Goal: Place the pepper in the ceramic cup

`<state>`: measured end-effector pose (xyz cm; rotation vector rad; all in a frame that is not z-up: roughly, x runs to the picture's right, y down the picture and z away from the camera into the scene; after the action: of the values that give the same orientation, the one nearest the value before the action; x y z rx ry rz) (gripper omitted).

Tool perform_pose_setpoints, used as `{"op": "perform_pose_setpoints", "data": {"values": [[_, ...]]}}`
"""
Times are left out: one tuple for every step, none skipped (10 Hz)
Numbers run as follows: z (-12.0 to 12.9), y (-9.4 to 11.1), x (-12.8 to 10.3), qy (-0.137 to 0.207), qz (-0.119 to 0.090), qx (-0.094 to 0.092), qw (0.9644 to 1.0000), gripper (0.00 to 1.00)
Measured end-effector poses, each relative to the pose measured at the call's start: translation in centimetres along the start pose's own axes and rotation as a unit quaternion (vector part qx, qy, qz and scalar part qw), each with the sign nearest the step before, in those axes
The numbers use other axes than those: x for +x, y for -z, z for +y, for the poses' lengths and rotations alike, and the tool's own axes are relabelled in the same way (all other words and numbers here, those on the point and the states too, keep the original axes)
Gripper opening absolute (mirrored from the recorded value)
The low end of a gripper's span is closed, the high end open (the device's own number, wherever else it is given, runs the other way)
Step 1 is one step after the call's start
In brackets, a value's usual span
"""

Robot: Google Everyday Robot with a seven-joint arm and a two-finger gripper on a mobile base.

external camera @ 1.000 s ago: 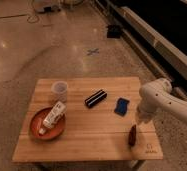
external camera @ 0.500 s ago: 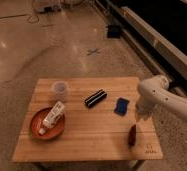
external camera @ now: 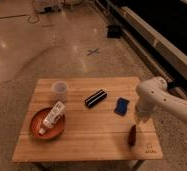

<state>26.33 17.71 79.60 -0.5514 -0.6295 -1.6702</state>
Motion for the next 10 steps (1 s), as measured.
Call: {"op": "perform_pose_setpoints", "data": {"values": [[0.4, -0.6, 0.4, 0.004, 0.002, 0.004, 1.0000, 0.42], [0.7, -1.4, 0.6, 0.010, -0.001, -0.002, 0.9999, 0.42], [-0.1, -1.7, 0.6, 0.009, 0.000, -0.001, 1.0000, 0.42], [-0.4, -1.3, 0.4, 0.006, 0.002, -0.003, 1.0000, 0.42], [-0.5, -0.9, -0.2, 0.000, 0.001, -0.002, 1.0000, 0.42], [-0.8, -1.2, 0.2, -0.003, 0.011, 0.005, 0.9999, 0.42], [-0.4, -2.1, 0.0, -0.004, 0.022, 0.025, 0.9994, 0.42], [0.2, -2.4, 0.2, -0.003, 0.023, 0.032, 0.9992, 0.42], [0.1, -2.3, 0.7, 0.002, 0.019, 0.022, 0.9996, 0.42], [0.0, -2.3, 0.6, -0.002, 0.011, 0.006, 0.9999, 0.42]]}}
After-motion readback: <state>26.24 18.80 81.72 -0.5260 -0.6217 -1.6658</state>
